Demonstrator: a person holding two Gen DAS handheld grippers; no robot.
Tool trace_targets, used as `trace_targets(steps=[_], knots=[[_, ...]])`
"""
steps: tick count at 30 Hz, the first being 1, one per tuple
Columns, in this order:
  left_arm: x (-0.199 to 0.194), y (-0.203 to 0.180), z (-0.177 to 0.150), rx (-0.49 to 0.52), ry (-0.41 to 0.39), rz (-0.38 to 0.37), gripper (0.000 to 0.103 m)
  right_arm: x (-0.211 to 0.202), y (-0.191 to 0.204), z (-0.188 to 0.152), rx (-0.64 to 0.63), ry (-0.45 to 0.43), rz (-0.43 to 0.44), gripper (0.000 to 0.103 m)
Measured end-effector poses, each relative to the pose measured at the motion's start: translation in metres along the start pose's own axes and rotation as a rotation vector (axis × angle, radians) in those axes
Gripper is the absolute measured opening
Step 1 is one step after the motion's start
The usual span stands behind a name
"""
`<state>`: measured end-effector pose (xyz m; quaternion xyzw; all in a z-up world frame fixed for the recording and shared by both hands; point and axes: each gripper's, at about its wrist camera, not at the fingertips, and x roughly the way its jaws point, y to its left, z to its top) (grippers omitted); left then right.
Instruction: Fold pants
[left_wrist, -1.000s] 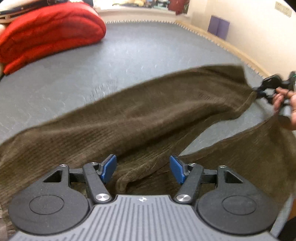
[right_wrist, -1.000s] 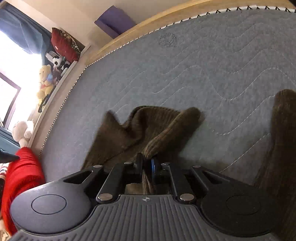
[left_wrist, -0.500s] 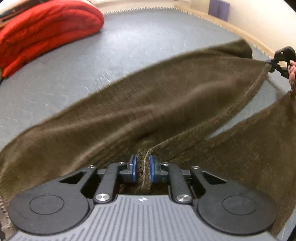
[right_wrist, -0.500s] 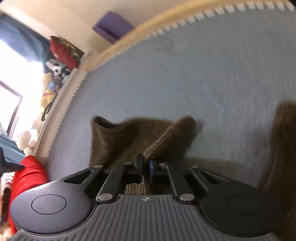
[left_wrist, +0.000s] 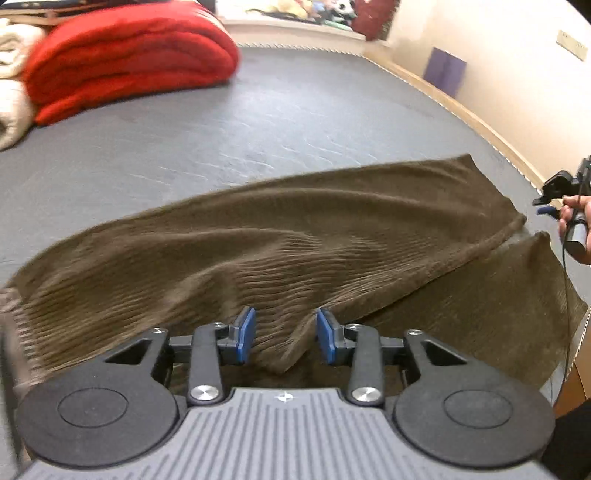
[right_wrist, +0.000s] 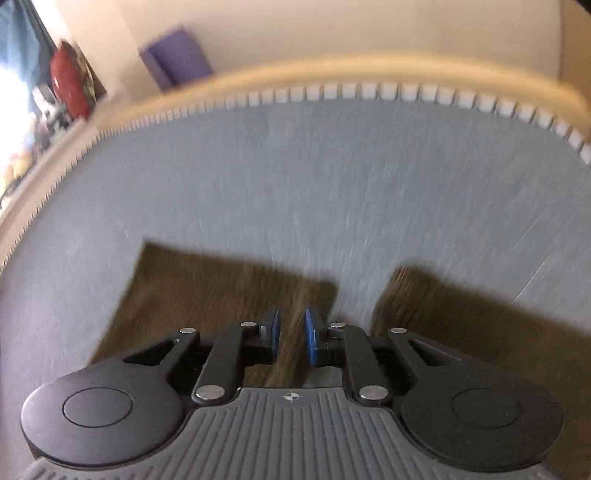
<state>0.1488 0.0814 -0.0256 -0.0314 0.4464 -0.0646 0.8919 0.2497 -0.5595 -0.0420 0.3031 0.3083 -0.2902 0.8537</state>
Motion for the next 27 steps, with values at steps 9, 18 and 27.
trace_targets(steps=[9,18,27], knots=[[-0.132,0.101,-0.013,-0.136,-0.089,0.075,0.041,-0.150,0.071,-0.025,-0.265,-0.089,0.366,0.030],[-0.162,0.163,-0.068,-0.198,0.037,0.148,0.037,-0.289,0.119,-0.157,-0.715,0.094,0.806,0.038],[-0.125,0.190,-0.103,-0.223,0.167,0.160,0.038,-0.321,0.146,-0.347,-1.301,0.275,0.964,0.038]])
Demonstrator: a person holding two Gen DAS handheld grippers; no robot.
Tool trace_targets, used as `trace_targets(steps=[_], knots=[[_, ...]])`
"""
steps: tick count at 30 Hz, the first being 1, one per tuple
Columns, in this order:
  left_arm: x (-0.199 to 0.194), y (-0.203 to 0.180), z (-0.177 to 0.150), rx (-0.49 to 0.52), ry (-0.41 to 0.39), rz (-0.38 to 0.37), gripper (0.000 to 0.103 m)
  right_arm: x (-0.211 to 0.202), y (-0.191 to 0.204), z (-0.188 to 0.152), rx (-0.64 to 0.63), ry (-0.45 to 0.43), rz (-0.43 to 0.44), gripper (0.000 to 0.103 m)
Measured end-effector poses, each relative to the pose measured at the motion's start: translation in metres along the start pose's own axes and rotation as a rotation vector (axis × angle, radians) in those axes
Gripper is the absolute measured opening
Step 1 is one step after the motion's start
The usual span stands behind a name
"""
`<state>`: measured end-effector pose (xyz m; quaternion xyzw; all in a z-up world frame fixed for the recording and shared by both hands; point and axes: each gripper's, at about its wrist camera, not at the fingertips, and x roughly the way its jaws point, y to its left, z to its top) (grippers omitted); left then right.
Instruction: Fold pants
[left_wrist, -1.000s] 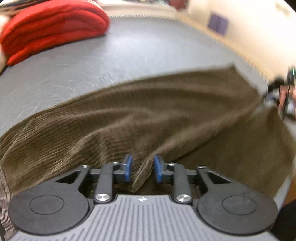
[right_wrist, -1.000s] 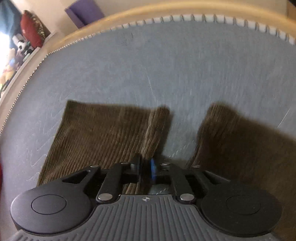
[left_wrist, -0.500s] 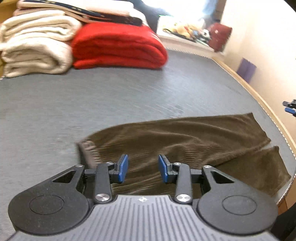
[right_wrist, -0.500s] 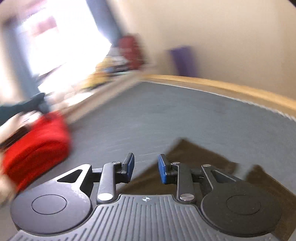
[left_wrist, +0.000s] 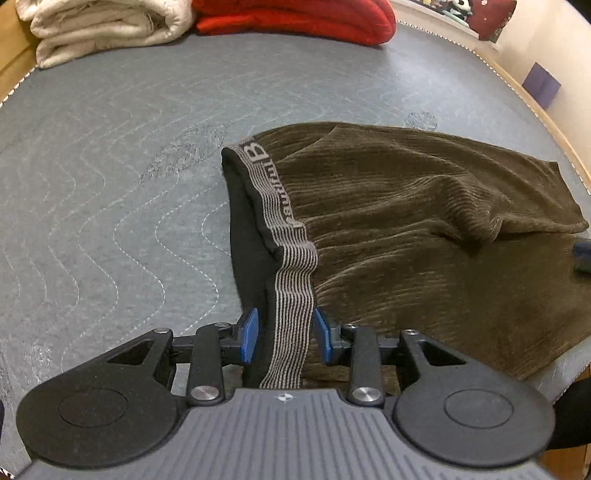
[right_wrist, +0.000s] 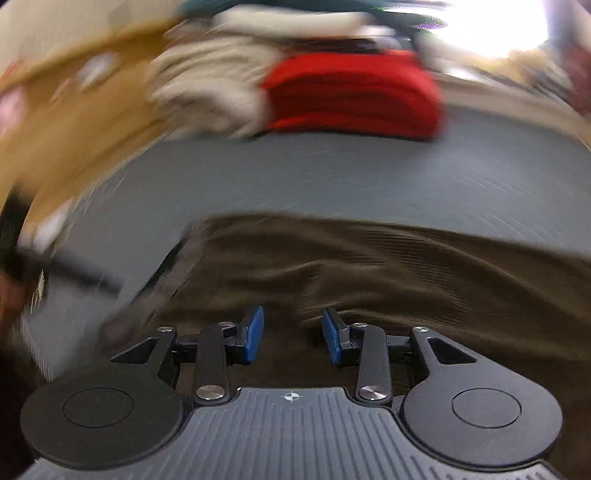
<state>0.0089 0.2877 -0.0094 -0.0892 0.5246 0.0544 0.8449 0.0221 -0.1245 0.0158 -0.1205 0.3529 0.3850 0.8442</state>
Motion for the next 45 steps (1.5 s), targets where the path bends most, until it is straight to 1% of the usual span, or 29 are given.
trace_targets(steps=[1,2,4,6,9,10,11,12,13,14,15,19,22,23,24,26,28,29,30,31,32,33,34,35,36,38,41,44,45], knots=[[0.002,0.001,0.000,-0.013,0.014,-0.005,0.039,0.010,0.013,-0.003,-0.053,0.030,0.018,0.037],[0.003,0.001,-0.001,-0.022,0.021,-0.007,0.039,0.017,0.034,-0.009,-0.091,0.069,0.030,0.037],[0.005,0.003,-0.001,-0.029,0.026,-0.015,0.047,0.032,0.058,-0.021,-0.145,0.135,0.063,0.037],[0.010,0.002,-0.002,-0.020,0.037,-0.019,0.052,0.045,0.079,-0.030,-0.194,0.173,0.104,0.037],[0.022,-0.002,-0.003,0.010,0.067,-0.011,0.058,0.064,0.095,-0.044,-0.272,0.232,0.168,0.038],[0.026,-0.003,-0.003,0.017,0.081,-0.009,0.062,0.064,0.096,-0.050,-0.289,0.253,0.192,0.038],[0.029,-0.004,-0.003,0.022,0.093,-0.008,0.065,0.069,0.101,-0.055,-0.307,0.273,0.214,0.039],[0.033,-0.005,-0.003,0.030,0.103,-0.009,0.070,0.073,0.105,-0.060,-0.331,0.293,0.232,0.042],[0.037,-0.007,-0.003,0.041,0.118,-0.009,0.073,0.075,0.112,-0.067,-0.360,0.311,0.238,0.044],[0.042,-0.009,-0.003,0.054,0.131,-0.005,0.074,0.078,0.115,-0.073,-0.390,0.329,0.233,0.052],[0.046,-0.011,-0.004,0.069,0.144,0.004,0.074,0.080,0.118,-0.078,-0.428,0.345,0.221,0.054],[0.064,-0.017,-0.006,0.121,0.212,0.054,0.074,0.081,0.122,-0.085,-0.518,0.340,0.155,0.053],[0.074,-0.019,-0.008,0.141,0.254,0.079,0.074,0.080,0.120,-0.083,-0.541,0.331,0.153,0.049],[0.077,-0.019,-0.009,0.147,0.262,0.084,0.074,0.080,0.118,-0.083,-0.543,0.337,0.157,0.038],[0.078,-0.020,-0.009,0.150,0.267,0.085,0.074,0.082,0.118,-0.084,-0.551,0.349,0.159,0.023],[0.080,-0.021,-0.009,0.155,0.271,0.082,0.069,0.082,0.118,-0.085,-0.576,0.352,0.172,0.021],[0.079,-0.023,-0.009,0.163,0.268,0.060,0.051,0.078,0.119,-0.083,-0.580,0.351,0.182,0.015],[0.078,-0.026,-0.009,0.178,0.259,0.065,0.048,0.077,0.119,-0.083,-0.580,0.349,0.183,0.012],[0.076,-0.028,-0.010,0.196,0.250,0.074,0.038,0.075,0.121,-0.083,-0.586,0.346,0.185,0.008],[0.073,-0.029,-0.010,0.212,0.238,0.097,0.023,0.073,0.122,-0.083,-0.593,0.343,0.191,0.003],[0.070,-0.028,-0.010,0.215,0.230,0.107,0.021,0.072,0.123,-0.083,-0.599,0.340,0.195,0.003],[0.067,-0.027,-0.009,0.211,0.222,0.102,0.016,0.070,0.124,-0.083,-0.608,0.337,0.200,0.003],[0.063,-0.027,-0.009,0.216,0.210,0.099,0.013,0.070,0.125,-0.082,-0.616,0.334,0.209,0.003],[0.058,-0.027,-0.010,0.221,0.199,0.097,0.011,0.068,0.125,-0.082,-0.617,0.326,0.236,0.000],[0.053,-0.026,-0.011,0.221,0.187,0.092,0.011,0.065,0.125,-0.081,-0.607,0.317,0.270,0.000],[0.044,-0.021,-0.013,0.204,0.165,0.077,0.009,0.064,0.127,-0.081,-0.612,0.311,0.283,0.000],[0.033,-0.017,-0.016,0.185,0.141,0.069,0.008,0.068,0.129,-0.084,-0.631,0.308,0.246,0.000],[0.030,-0.013,-0.021,0.173,0.145,0.061,0.006,0.070,0.125,-0.077,-0.601,0.261,0.166,0.002],[0.030,-0.011,-0.020,0.168,0.142,0.063,0.007,0.070,0.124,-0.075,-0.593,0.249,0.152,0.011]])
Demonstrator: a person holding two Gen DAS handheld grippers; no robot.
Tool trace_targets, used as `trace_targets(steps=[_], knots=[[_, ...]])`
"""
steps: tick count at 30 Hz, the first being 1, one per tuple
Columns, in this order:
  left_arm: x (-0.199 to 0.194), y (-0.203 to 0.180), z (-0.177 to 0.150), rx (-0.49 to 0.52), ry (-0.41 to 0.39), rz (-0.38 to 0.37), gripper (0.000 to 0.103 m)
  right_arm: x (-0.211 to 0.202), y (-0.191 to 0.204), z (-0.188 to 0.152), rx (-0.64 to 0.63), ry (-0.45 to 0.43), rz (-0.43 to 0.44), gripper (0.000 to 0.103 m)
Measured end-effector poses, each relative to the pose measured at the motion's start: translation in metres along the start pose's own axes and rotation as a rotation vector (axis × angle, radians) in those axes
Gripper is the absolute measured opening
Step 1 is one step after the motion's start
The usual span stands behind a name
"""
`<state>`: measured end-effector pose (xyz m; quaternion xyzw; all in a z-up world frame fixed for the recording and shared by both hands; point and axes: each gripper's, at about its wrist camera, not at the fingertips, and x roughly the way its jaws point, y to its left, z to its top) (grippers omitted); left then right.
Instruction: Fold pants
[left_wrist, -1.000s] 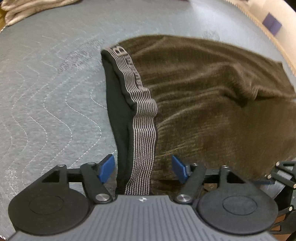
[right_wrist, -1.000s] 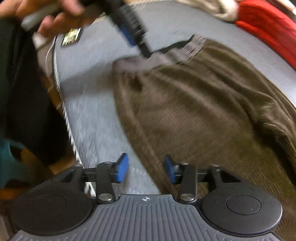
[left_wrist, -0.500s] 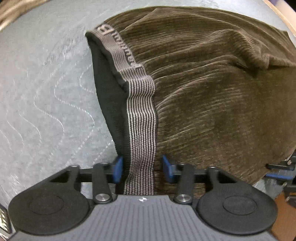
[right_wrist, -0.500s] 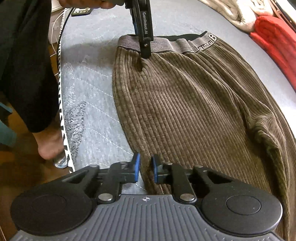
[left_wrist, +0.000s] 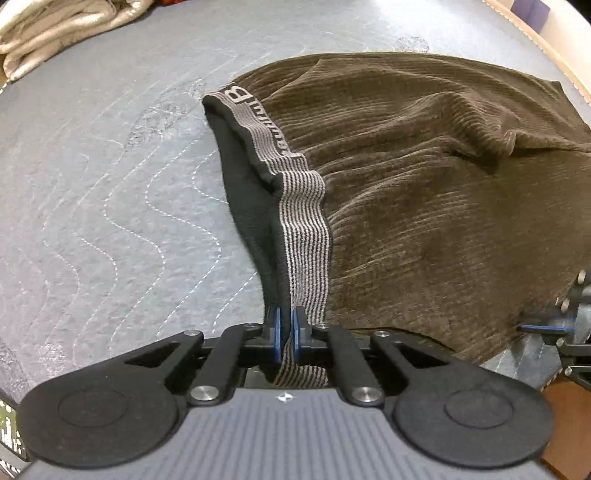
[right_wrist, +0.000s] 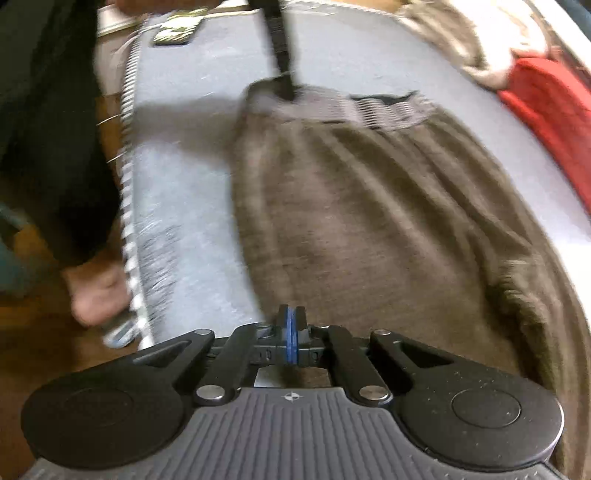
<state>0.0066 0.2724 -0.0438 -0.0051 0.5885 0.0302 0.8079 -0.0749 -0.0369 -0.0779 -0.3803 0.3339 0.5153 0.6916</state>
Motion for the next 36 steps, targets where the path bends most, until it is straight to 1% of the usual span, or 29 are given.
trace_targets(steps=[1,2,3,4,6,7,9,10,11,12,13,15,17,18,19,20,21,22,23,25,28,30,31,32,33,36], knots=[[0.000,0.004,0.001,-0.014,0.001,-0.001,0.009,0.000,-0.001,0.000,0.000,-0.001,-0.009,0.020],[0.001,0.007,0.002,-0.032,0.005,-0.007,0.013,0.001,0.000,0.000,-0.005,0.000,-0.020,0.041],[0.003,0.010,0.004,-0.051,0.010,-0.021,0.031,0.003,0.001,-0.002,-0.014,0.007,-0.034,0.056],[0.003,0.011,0.006,-0.069,0.004,-0.032,0.057,0.006,0.003,-0.005,-0.027,0.023,-0.042,0.058],[0.003,0.011,0.011,-0.082,-0.008,-0.033,0.078,0.014,0.008,-0.010,-0.068,0.069,-0.039,0.058],[0.005,0.008,0.013,-0.082,-0.008,-0.032,0.078,0.018,0.010,-0.011,-0.092,0.085,-0.044,0.058],[0.009,0.004,0.018,-0.081,0.008,-0.034,0.079,0.019,0.013,-0.014,-0.125,0.075,-0.052,0.056],[0.014,0.001,0.020,-0.076,0.021,-0.028,0.079,0.018,0.011,-0.013,-0.122,0.077,-0.045,0.056],[0.018,-0.001,0.022,-0.067,0.034,-0.022,0.079,0.018,0.009,-0.013,-0.109,0.074,-0.039,0.053],[0.022,-0.004,0.023,-0.056,0.048,-0.014,0.079,0.018,0.006,-0.013,-0.097,0.074,-0.034,0.041],[0.027,-0.007,0.025,-0.045,0.065,-0.004,0.079,0.017,0.004,-0.012,-0.089,0.077,-0.016,0.037],[0.037,-0.009,0.027,-0.050,0.103,0.003,0.079,0.016,0.004,-0.012,-0.088,0.076,0.007,0.020],[0.047,-0.008,0.027,-0.066,0.146,0.005,0.078,0.015,0.005,-0.013,-0.105,0.074,0.003,0.016],[0.050,-0.007,0.028,-0.071,0.157,0.004,0.076,0.014,0.004,-0.013,-0.098,0.072,0.007,0.015],[0.052,-0.006,0.029,-0.076,0.160,-0.010,0.068,0.013,0.003,-0.012,-0.089,0.068,0.010,0.014],[0.054,-0.006,0.030,-0.082,0.166,-0.030,0.063,0.011,0.001,-0.012,-0.079,0.062,0.013,0.013],[0.055,-0.006,0.030,-0.083,0.170,-0.039,0.059,0.009,0.000,-0.012,-0.072,0.055,0.018,0.012],[0.055,-0.007,0.031,-0.065,0.167,-0.035,0.052,0.007,-0.001,-0.013,-0.068,0.048,0.021,0.012],[0.054,-0.009,0.031,-0.051,0.164,-0.035,0.049,0.005,-0.002,-0.013,-0.065,0.041,0.026,0.012],[0.049,-0.010,0.029,-0.030,0.154,-0.030,0.039,0.004,-0.003,-0.013,-0.063,0.034,0.036,0.012],[0.039,-0.007,0.026,-0.035,0.128,-0.040,0.033,0.004,-0.001,-0.012,-0.076,0.038,0.044,0.011],[0.030,-0.004,0.022,-0.037,0.105,-0.043,0.032,0.007,0.002,-0.011,-0.085,0.048,0.050,0.011],[0.025,-0.002,0.020,-0.039,0.093,-0.045,0.028,0.010,0.001,-0.012,-0.091,0.051,0.054,0.011],[0.021,0.000,0.018,-0.041,0.082,-0.041,0.016,0.011,0.001,-0.013,-0.096,0.052,0.059,0.010],[0.016,0.005,0.016,-0.046,0.078,-0.023,0.014,0.012,0.002,-0.013,-0.101,0.050,0.065,0.010],[0.003,0.016,0.013,-0.076,0.061,-0.056,0.012,0.012,0.000,-0.013,-0.105,0.039,0.083,0.010]])
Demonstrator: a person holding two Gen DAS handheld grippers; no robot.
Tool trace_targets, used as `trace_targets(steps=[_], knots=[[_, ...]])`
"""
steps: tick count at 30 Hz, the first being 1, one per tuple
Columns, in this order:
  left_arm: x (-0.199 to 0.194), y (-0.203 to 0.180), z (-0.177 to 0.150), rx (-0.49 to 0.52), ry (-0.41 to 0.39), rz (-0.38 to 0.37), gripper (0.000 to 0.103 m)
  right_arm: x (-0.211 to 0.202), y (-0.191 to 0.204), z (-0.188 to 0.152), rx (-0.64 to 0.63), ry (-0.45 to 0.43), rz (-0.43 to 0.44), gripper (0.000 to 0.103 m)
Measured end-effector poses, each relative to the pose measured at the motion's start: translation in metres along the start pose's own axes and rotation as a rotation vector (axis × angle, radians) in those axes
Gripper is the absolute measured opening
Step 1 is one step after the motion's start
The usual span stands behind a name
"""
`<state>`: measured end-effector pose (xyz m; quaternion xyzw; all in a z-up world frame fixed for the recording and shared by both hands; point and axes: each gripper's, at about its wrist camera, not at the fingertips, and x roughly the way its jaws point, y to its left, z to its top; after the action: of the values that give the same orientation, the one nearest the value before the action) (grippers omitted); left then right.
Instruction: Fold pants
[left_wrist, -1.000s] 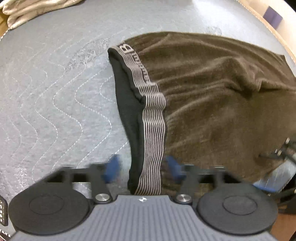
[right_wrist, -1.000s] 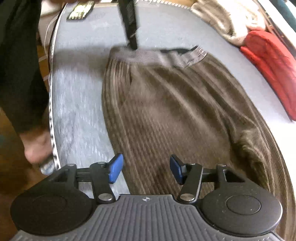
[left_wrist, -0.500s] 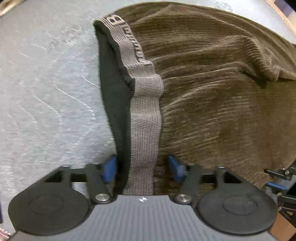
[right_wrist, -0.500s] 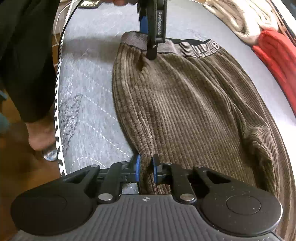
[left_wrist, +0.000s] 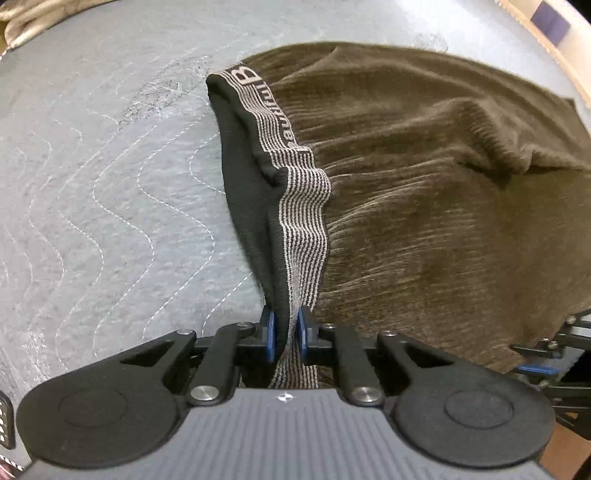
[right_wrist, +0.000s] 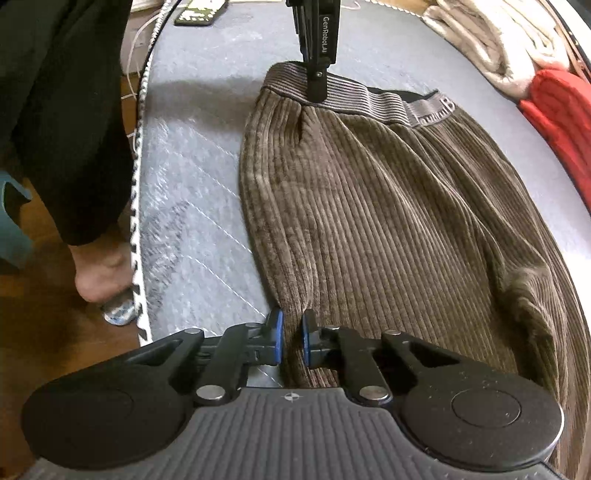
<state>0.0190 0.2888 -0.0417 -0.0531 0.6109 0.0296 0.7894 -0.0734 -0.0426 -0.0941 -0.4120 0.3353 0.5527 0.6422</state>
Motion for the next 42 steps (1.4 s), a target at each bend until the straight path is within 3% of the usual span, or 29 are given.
trace_targets(steps=[5,11,13,17,20,23,27,30,33,34,35,37,39,42], knots=[[-0.011,0.007,-0.003,-0.006,-0.018,-0.014,0.012,-0.002,-0.004,-0.006,0.003,-0.020,0.044,0.010],[-0.010,-0.003,0.009,-0.014,-0.022,0.034,0.021,0.003,-0.006,-0.007,0.059,0.012,-0.023,0.014],[-0.017,-0.007,0.014,-0.018,-0.066,0.023,0.027,-0.010,-0.013,-0.006,0.099,-0.014,-0.037,0.018],[-0.029,-0.021,0.023,0.010,-0.136,-0.033,0.029,-0.057,-0.043,-0.010,0.210,-0.120,-0.117,0.031],[-0.026,-0.035,0.027,0.066,-0.127,-0.045,0.033,-0.098,-0.077,-0.021,0.343,-0.199,-0.208,0.039],[-0.020,-0.045,0.031,0.093,-0.112,-0.024,0.033,-0.133,-0.113,-0.035,0.478,-0.243,-0.285,0.040],[-0.020,-0.048,0.036,0.067,-0.132,-0.022,0.034,-0.186,-0.156,-0.066,0.660,-0.345,-0.392,0.058],[-0.023,-0.047,0.043,0.026,-0.162,-0.024,0.040,-0.206,-0.180,-0.102,0.787,-0.387,-0.507,0.070],[-0.022,-0.050,0.052,0.003,-0.188,-0.009,0.041,-0.200,-0.203,-0.161,1.066,-0.408,-0.529,0.070],[-0.023,-0.052,0.055,-0.001,-0.197,-0.001,0.041,-0.193,-0.211,-0.176,1.168,-0.362,-0.508,0.069],[-0.023,-0.053,0.057,-0.004,-0.208,0.009,0.041,-0.191,-0.221,-0.191,1.284,-0.333,-0.494,0.061],[-0.024,-0.055,0.062,-0.003,-0.232,0.031,0.042,-0.198,-0.231,-0.219,1.463,-0.428,-0.466,0.057],[-0.027,-0.058,0.065,-0.005,-0.269,0.036,0.045,-0.201,-0.238,-0.233,1.518,-0.443,-0.472,0.057],[-0.032,-0.064,0.067,-0.024,-0.341,0.031,0.070,-0.199,-0.241,-0.238,1.520,-0.402,-0.525,0.057]])
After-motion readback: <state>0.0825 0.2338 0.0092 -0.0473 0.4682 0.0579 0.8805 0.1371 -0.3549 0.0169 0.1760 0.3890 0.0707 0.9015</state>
